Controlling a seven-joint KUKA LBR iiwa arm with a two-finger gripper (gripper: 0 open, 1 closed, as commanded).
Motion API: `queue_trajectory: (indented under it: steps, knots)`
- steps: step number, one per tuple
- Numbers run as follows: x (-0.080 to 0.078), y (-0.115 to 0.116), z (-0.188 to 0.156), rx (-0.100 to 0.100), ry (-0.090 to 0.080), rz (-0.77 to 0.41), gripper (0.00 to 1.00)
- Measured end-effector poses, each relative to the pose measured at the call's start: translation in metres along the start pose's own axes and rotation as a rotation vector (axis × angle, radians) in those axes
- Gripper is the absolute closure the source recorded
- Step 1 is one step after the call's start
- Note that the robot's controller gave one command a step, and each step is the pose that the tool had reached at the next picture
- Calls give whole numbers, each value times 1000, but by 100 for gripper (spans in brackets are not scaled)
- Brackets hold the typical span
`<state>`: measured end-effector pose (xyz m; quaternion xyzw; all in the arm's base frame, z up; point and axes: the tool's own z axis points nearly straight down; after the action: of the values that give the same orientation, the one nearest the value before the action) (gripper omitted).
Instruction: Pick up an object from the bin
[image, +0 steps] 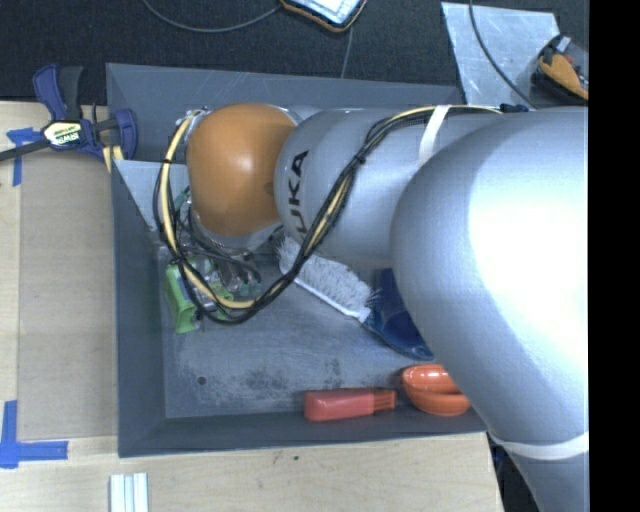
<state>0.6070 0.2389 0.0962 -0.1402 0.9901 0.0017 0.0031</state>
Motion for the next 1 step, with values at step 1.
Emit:
queue_trajectory:
  steps: [1]
  knots:
    - [-22,-2,-29,1,-1,-48,0]
